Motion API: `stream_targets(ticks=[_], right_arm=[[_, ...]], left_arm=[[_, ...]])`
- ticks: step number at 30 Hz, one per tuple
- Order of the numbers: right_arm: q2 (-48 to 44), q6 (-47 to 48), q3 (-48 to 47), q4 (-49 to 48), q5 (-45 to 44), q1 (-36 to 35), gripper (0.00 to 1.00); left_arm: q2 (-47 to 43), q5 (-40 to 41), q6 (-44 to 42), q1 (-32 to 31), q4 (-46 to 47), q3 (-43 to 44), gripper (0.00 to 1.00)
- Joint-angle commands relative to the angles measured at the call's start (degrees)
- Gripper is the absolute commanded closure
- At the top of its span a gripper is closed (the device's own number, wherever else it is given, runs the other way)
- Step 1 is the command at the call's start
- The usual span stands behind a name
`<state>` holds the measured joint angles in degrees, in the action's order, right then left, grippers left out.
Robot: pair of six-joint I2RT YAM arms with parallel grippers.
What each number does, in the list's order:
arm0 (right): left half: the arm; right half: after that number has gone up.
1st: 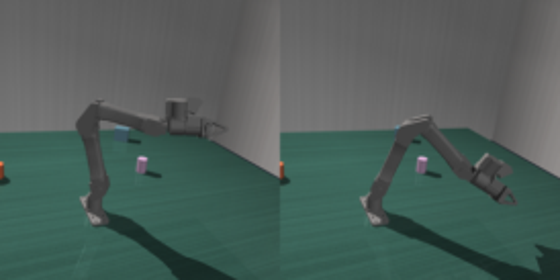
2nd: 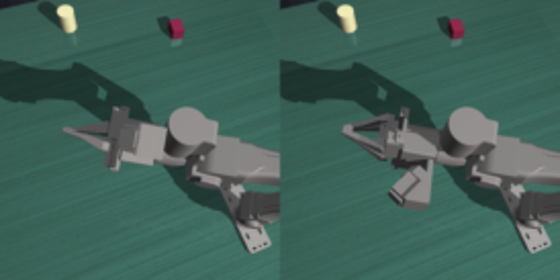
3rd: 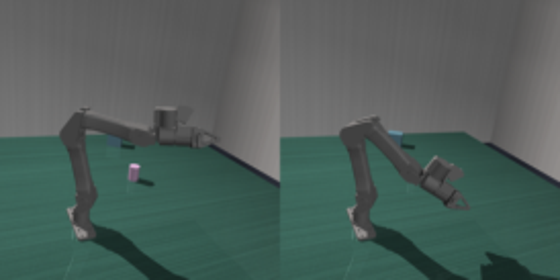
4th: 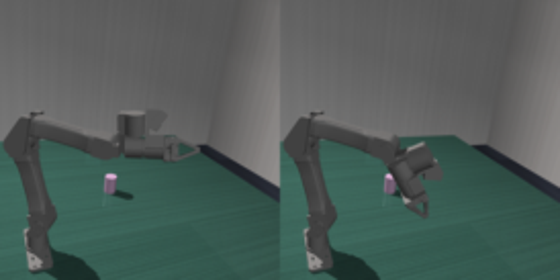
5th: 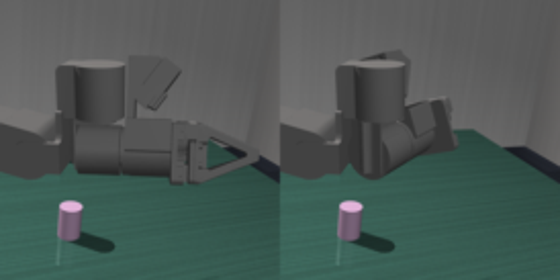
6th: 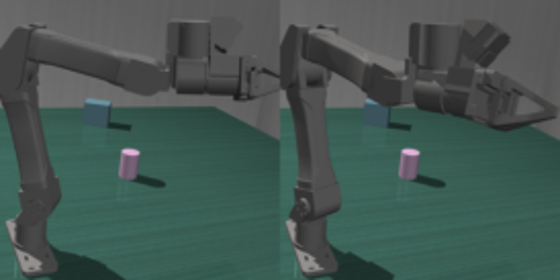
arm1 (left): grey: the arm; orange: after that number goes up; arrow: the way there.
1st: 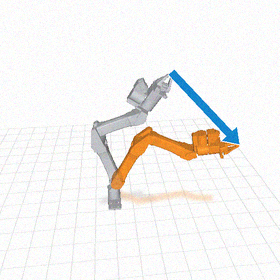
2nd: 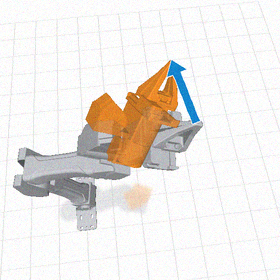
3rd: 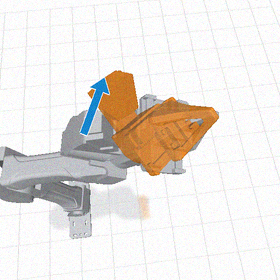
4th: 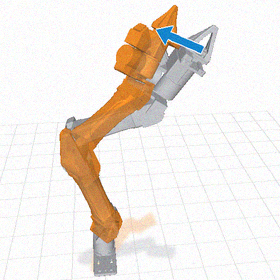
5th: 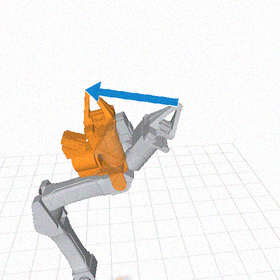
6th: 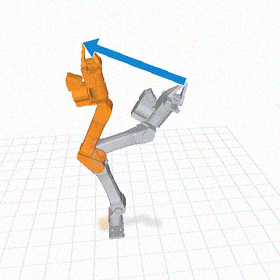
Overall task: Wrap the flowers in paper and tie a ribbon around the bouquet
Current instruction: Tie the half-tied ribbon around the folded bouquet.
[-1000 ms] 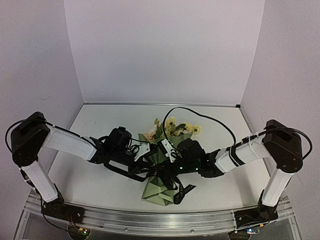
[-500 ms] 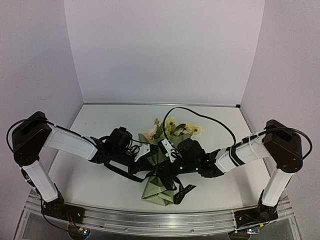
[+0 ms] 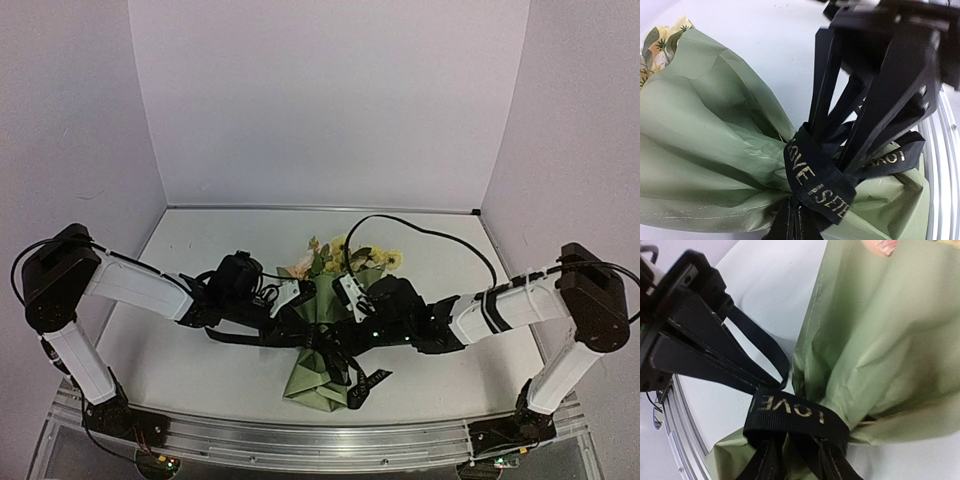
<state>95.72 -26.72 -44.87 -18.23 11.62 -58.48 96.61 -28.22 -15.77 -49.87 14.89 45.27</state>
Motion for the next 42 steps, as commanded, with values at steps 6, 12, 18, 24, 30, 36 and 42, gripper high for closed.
stream_targets(ticks=[6, 12, 18, 24, 30, 36, 42], right_arm=[[-9.94, -2.37, -0.9, 19.97, -2.72, -0.25, 0.65], [-12.81, -2.59, -1.01, 26.22, -1.23, -1.96, 0.65], [-13.43, -0.07, -1.15, 30.53, -2.88, -4.35, 0.64], [-11.38, -0.9, -0.94, 30.44, -4.39, -4.43, 0.64], [-8.12, -2.27, -1.97, 28.66, -4.24, -4.37, 0.66], [-6.43, -4.07, -2.1, 26.4, -4.84, -4.39, 0.7], [-6.17, -5.54, -1.89, 25.92, -5.23, -4.39, 0.98]], left_arm=[[-3.22, 1.26, 2.42, 0.21, 3.03, -0.93, 1.0], [-3.24, 1.48, 3.44, 0.19, 3.02, -0.67, 1.0], [-3.28, 1.24, 4.23, 0.12, 3.27, -0.71, 1.0], [-3.18, 1.27, 4.43, 0.12, 3.13, -0.49, 1.0], [-3.04, 1.28, 4.39, 0.12, 3.04, -0.27, 1.0], [-2.91, 1.37, 4.84, 0.12, 3.12, -0.09, 1.0], [-3.5, 3.19, 6.36, 0.03, 2.53, -0.02, 1.0]])
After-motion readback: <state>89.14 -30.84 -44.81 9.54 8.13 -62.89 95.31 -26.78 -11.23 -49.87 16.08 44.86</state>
